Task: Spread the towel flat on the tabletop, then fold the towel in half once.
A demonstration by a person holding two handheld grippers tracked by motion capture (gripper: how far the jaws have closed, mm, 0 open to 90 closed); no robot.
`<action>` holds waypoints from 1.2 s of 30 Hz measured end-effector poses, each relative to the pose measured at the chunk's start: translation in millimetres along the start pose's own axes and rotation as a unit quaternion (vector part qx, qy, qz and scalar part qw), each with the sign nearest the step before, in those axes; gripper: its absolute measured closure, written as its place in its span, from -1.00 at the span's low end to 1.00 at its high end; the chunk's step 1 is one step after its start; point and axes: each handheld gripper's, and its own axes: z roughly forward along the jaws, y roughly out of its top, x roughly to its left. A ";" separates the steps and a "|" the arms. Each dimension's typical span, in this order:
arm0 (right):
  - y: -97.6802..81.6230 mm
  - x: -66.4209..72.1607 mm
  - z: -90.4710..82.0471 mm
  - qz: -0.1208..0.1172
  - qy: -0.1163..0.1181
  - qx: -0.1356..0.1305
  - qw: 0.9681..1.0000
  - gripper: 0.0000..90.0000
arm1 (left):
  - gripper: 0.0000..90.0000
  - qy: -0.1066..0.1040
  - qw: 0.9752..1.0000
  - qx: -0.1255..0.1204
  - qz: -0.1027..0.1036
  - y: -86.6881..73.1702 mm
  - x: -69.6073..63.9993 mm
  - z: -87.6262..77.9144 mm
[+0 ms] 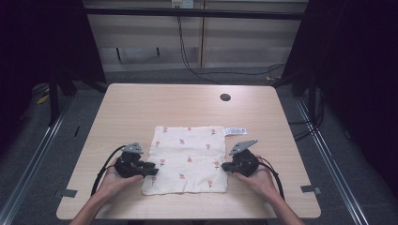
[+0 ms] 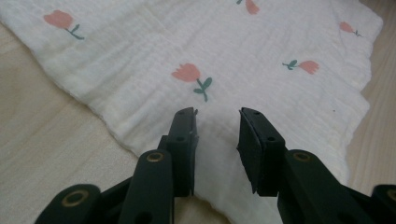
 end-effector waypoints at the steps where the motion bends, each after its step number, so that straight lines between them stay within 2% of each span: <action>1: -0.9 -0.3 -1.1 0.002 0.001 0.002 1.000 0.97 | 0.43 -0.002 1.000 -0.001 -0.004 0.1 -0.5 0.5; 3: -3.6 -1.6 -3.2 0.009 0.007 0.001 1.000 0.97 | 0.37 0.000 1.000 -0.002 -0.004 0.4 -1.6 1.1; 5: -7.4 -2.9 -6.4 0.011 0.009 0.001 1.000 0.97 | 0.39 -0.005 1.000 0.005 0.009 1.1 -6.1 2.7; 6: -9.3 -3.3 -8.7 0.012 0.004 0.002 1.000 0.97 | 0.53 -0.005 1.000 0.005 0.009 1.1 -6.1 2.7; 8: -14.7 -4.6 -13.1 0.019 0.007 0.002 1.000 0.97 | 0.59 -0.021 1.000 0.009 0.019 0.8 -11.5 5.5; 10: -20.3 -4.4 -17.9 0.024 0.008 0.002 1.000 0.97 | 0.76 -0.026 0.999 0.014 0.026 0.4 -16.5 7.5; 13: -27.8 -3.8 -24.0 0.030 0.014 -0.007 0.999 0.97 | 0.93 -0.027 0.999 0.023 0.037 0.8 -21.2 8.8; 15: -30.8 -1.9 -27.0 0.026 0.009 -0.003 1.000 0.97 | 1.00 -0.031 0.998 0.033 0.046 1.3 -27.6 9.9; 19: -35.6 1.2 -27.6 0.028 0.012 -0.008 1.000 0.97 | 1.00 -0.028 0.997 0.038 0.053 0.9 -33.6 10.1; 21: -36.4 5.8 -29.9 0.025 0.022 -0.011 0.999 0.97 | 1.00 -0.025 0.997 0.040 0.054 -0.3 -36.3 9.0; 23: -36.5 7.8 -31.9 0.025 0.024 -0.008 0.999 0.97 | 1.00 -0.026 0.997 0.039 0.057 -2.1 -38.5 8.1; 25: -39.2 11.1 -34.7 0.027 0.031 -0.012 0.999 0.97 | 1.00 -0.037 0.997 0.039 0.050 -4.2 -38.5 6.9; 26: -42.4 13.7 -34.5 0.021 0.026 -0.009 0.999 0.89 | 1.00 -0.030 0.997 0.043 0.048 -4.4 -38.8 5.5; 27: -42.4 13.7 -34.5 0.021 0.026 -0.009 0.999 0.89 | 1.00 -0.031 0.998 0.035 0.043 -4.9 -38.2 5.7; 28: -43.8 13.2 -34.9 0.035 0.013 -0.017 0.999 0.71 | 0.95 -0.035 0.998 0.032 0.038 -4.7 -35.6 4.7; 30: -42.9 11.3 -36.2 0.034 0.006 -0.021 0.999 0.66 | 0.88 -0.040 0.998 0.028 0.036 -4.2 -34.8 4.2; 31: -40.9 5.7 -38.9 0.044 0.005 -0.042 0.998 0.51 | 0.76 -0.036 0.999 0.014 0.032 -1.5 -34.0 2.4; 32: -40.9 5.7 -38.9 0.044 0.005 -0.042 0.998 0.51 | 0.66 -0.036 0.999 0.014 0.032 -1.5 -34.0 2.4; 33: -39.7 3.0 -40.3 0.053 0.006 -0.047 0.997 0.48 | 0.66 -0.032 0.999 0.007 0.026 0.4 -33.1 1.2; 36: -33.9 -3.5 -42.8 0.058 0.001 -0.060 0.997 0.42 | 0.56 -0.023 1.000 -0.006 0.017 4.7 -25.6 -1.0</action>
